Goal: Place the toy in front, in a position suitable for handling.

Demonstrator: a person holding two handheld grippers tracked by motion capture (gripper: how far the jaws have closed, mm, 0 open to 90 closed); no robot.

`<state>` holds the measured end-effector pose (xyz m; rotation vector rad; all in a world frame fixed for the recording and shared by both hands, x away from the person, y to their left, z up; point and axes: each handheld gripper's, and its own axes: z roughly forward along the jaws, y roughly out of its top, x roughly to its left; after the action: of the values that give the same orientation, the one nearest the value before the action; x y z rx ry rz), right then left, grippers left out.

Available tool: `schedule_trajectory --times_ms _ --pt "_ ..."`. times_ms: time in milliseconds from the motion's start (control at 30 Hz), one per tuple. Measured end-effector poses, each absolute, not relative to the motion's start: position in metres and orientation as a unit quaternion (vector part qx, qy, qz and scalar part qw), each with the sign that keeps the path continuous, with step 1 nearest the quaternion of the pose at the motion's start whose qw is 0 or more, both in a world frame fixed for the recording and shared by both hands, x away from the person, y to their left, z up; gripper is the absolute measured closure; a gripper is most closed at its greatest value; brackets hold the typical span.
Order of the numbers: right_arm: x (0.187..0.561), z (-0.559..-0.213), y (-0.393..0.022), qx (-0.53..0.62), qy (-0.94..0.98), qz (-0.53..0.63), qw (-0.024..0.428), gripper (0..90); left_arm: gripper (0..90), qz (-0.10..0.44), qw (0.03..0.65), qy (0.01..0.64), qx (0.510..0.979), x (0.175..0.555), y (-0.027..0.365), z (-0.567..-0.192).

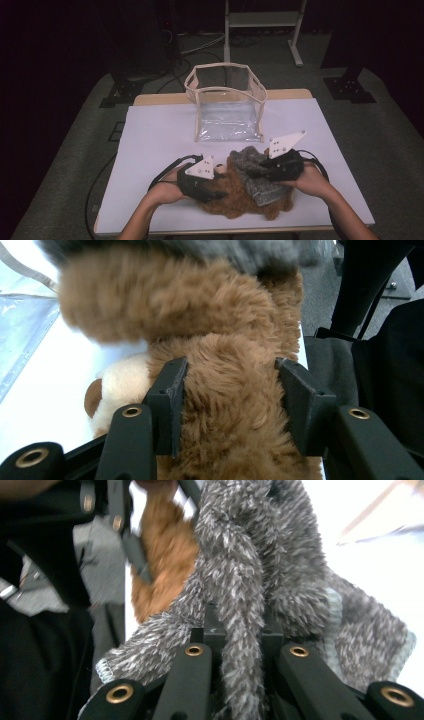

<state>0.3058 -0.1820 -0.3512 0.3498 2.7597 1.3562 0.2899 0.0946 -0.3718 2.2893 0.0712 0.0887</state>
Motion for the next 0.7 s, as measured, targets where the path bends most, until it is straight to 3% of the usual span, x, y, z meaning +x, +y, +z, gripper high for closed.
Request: schedule_trajectory --times_ms 167,400,700 --pt "0.300 -0.356 -0.189 0.119 0.891 0.438 0.016 80.4 48.3 0.034 0.413 0.029 0.909 0.290 0.094 -0.372" --pt "0.306 -0.350 -0.201 0.137 0.893 0.427 0.041 80.2 48.2 0.040 0.414 0.035 0.909 0.291 0.093 -0.372" --pt "0.290 -0.364 -0.242 0.173 0.881 0.440 0.039 80.3 48.3 0.044 0.420 0.037 0.906 0.291 0.092 -0.371"
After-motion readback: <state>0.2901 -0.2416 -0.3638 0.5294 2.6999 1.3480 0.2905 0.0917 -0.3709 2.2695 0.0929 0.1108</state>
